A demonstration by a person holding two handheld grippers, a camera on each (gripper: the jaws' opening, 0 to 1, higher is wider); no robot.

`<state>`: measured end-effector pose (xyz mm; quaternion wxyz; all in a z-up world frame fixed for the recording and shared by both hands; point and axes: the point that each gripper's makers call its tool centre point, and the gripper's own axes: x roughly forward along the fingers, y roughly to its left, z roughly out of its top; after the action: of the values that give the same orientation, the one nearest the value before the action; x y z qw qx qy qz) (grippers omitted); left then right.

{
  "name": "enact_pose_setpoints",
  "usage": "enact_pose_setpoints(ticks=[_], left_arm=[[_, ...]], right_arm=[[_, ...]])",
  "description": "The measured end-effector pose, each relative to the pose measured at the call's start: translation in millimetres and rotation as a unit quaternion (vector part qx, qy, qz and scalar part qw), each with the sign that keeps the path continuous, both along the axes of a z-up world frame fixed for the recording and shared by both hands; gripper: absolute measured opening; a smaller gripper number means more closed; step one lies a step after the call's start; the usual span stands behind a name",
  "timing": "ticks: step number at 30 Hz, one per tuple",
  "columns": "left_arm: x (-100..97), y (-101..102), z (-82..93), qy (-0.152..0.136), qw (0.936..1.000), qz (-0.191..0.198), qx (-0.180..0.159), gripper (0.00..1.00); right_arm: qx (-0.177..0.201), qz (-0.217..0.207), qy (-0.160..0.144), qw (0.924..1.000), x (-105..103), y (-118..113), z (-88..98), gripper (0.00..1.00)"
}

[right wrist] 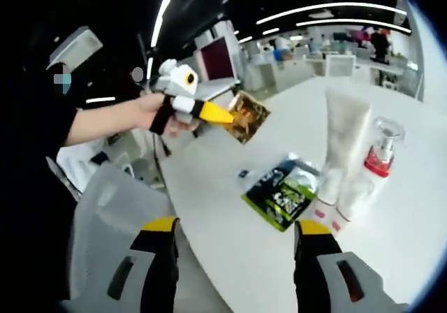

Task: Arrange the skincare products in the storage area until every visible bottle or jar stands upright without overlapping.

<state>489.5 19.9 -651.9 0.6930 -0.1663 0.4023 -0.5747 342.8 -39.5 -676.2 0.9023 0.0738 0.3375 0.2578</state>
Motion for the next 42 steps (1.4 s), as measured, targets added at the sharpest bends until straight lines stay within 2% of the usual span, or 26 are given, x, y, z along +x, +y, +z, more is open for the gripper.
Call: enact_pose_setpoints(ticks=[6,13,27,36,42], left_arm=[[16.8,-1,-21.0,0.039,0.9986,0.037,0.002,0.04],[37.5,6,-51.6,0.093,0.9920,0.085,0.011,0.04],[54.9,8,-91.8,0.145,0.9805,0.124,0.048,0.04],[58.5,6,-105.2,0.168,0.9752,0.131,0.061,0.04],[57.2,7,-111.2,0.175,0.9726,0.134,0.074,0.03]], right_arm=[[0.001,-0.031,0.009,0.9995,-6,-10,-7.1,0.75],[0.002,-0.059,0.015,0.9981,-9,-16,-12.7,0.80],[0.001,-0.088,0.029,0.9957,-23,-23,-26.8,0.84],[0.005,-0.115,0.037,0.9927,-25,-33,-33.1,0.84],[0.007,-0.115,0.041,0.9926,-26,-31,-35.2,0.84]])
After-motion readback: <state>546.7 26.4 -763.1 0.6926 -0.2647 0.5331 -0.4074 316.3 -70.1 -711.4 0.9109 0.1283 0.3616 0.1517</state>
